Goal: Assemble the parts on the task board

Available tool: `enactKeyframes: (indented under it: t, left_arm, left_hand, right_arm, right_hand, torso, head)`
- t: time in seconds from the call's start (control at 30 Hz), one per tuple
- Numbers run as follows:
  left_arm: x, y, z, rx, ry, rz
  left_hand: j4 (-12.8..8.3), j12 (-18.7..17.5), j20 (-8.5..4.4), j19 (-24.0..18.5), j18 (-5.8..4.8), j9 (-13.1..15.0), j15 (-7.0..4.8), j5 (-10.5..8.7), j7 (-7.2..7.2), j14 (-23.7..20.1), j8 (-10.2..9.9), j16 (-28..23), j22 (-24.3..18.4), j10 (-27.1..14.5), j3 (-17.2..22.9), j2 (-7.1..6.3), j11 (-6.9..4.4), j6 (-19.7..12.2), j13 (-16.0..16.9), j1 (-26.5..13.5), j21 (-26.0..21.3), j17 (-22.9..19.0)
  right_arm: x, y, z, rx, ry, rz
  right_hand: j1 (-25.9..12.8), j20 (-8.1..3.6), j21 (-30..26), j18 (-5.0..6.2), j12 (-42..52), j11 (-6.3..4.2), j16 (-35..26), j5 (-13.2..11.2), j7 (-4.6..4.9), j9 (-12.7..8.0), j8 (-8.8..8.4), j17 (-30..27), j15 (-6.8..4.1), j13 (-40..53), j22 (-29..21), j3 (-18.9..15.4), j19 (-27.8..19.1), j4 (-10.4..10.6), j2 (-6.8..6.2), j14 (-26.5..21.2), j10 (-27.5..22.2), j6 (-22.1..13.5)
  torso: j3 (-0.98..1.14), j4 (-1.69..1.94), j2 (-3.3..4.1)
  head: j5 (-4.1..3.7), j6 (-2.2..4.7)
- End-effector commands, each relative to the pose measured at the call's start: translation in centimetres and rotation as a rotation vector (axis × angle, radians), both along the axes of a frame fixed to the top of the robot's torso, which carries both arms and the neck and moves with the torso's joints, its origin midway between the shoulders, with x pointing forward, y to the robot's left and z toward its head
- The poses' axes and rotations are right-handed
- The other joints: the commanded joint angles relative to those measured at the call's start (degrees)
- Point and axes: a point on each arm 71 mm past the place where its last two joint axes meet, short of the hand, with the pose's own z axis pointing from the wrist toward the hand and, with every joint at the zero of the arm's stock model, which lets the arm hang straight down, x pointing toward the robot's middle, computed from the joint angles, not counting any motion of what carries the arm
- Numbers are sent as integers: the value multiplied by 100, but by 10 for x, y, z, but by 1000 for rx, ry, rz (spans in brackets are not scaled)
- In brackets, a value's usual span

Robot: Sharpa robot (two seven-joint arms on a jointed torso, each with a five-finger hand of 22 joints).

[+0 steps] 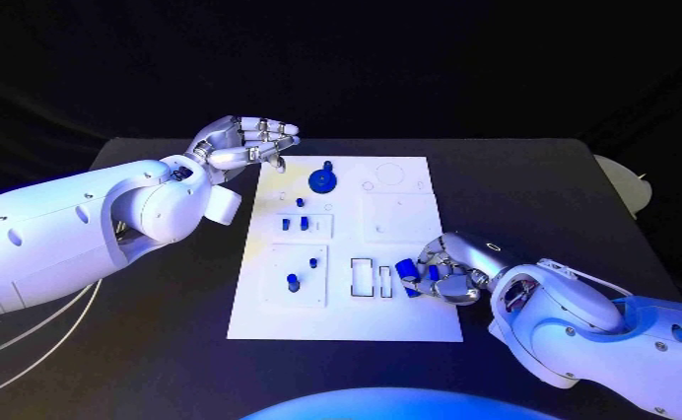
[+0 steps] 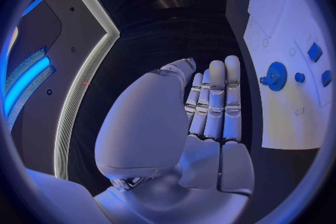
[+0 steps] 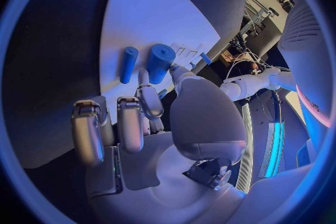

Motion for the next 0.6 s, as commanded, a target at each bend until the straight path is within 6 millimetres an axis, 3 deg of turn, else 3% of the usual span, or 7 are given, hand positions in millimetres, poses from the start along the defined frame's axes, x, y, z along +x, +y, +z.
enactKeyframes:
  t: [0.03, 0.37, 0.6]
  left_arm:
    - [-1, -2, 1, -14, 1, -18]
    - [-2, -1, 1, -13, 3, -19]
    - [-2, -1, 1, -13, 4, -18]
  left_hand:
    - [5, 38, 13, -14, 38, -9, 14, 27, -2, -42, -6, -27, 7, -40, 33, -1, 1, -43, -9, -43, -8, -6]
    - [9, 42, 15, -15, 37, -10, 16, 27, -1, -42, -4, -25, 6, -44, 36, 0, 3, -45, -9, -58, -10, -8]
    - [12, 45, 17, -16, 37, -10, 18, 27, 0, -43, -3, -23, 5, -46, 38, 2, 4, -46, -10, -70, -11, -9]
  right_arm:
    - [0, 2, -4, -45, 2, 10]
    - [2, 7, -9, -69, 5, 16]
    - [2, 9, -7, -47, -16, 5]
  right_hand:
    - [-76, -30, 24, -80, 20, -29, 34, 8, -35, 17, 24, 346, 3, 3, 1509, -50, 609, 1, 0, 383, -19, -3]
    - [-4, -37, 24, -80, 30, -40, 32, -33, -49, 46, 49, 341, -6, 20, 1509, -98, 609, -15, 18, 381, -19, 8]
    - [219, -53, 24, -80, 144, -63, 37, 141, -72, 90, 97, 352, -25, 128, 1509, -78, 609, -19, 115, 383, 54, 51]
  torso:
    - [-3, 0, -6]
    - [-3, 1, -6]
    - [-3, -2, -6]
  head:
    - [1, -6]
    - [0, -10]
    - [4, -14]
